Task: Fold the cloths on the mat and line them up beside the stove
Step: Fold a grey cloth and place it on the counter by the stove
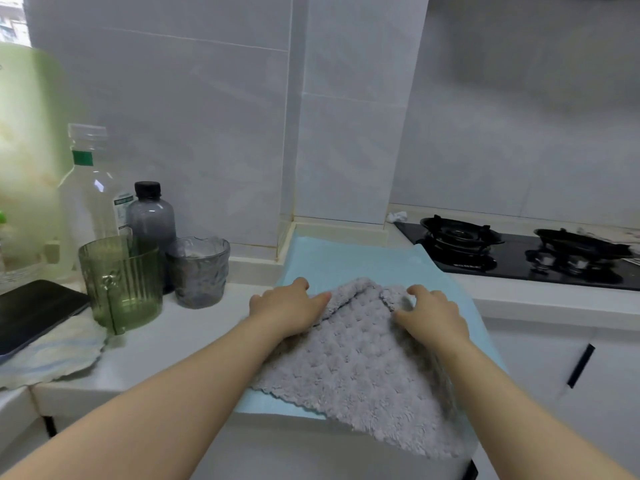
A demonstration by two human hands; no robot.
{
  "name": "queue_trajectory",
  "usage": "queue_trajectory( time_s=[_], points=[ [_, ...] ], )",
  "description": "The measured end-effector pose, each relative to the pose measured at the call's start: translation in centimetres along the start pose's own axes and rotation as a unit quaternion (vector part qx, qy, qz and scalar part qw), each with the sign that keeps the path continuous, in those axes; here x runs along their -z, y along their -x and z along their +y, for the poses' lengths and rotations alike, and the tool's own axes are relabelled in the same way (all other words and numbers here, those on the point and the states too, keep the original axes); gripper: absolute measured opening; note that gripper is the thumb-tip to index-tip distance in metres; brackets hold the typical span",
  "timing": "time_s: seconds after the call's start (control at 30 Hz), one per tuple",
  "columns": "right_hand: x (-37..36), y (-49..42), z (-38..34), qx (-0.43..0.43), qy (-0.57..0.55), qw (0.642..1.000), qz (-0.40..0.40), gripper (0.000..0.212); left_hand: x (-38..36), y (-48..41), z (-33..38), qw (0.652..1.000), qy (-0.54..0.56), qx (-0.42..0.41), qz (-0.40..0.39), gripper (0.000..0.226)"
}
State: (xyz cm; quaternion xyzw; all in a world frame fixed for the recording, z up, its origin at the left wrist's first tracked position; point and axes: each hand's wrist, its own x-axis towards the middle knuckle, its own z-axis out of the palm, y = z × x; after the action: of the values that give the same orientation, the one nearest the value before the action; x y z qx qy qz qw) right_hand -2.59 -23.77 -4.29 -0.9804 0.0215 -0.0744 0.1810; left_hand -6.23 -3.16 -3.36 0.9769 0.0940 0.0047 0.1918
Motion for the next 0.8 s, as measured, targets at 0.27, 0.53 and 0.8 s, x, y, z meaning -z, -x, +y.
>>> queue_trajectory(
  time_s=[0.27,0.53,0.8],
  points=[
    [-1.6,-3.4,0.0,0.027,-0.043,0.996,0.073,0.031,-0.6,-6.0,1.5,0.957,0.264,-0.052,0.107,0.028],
    [-0.7,-8.9,1.0,0.047,-0.074,0.983,0.159,0.038,1.6,-10.1,1.4,0.894,-0.217,-0.212,0.331,0.035],
    [-2.2,-11.2,2.0,0.035,0.038,0.991,0.125,0.051,0.6,-13.7,1.4,0.843,-0.355,-0.229,0.332,0.042]
  ],
)
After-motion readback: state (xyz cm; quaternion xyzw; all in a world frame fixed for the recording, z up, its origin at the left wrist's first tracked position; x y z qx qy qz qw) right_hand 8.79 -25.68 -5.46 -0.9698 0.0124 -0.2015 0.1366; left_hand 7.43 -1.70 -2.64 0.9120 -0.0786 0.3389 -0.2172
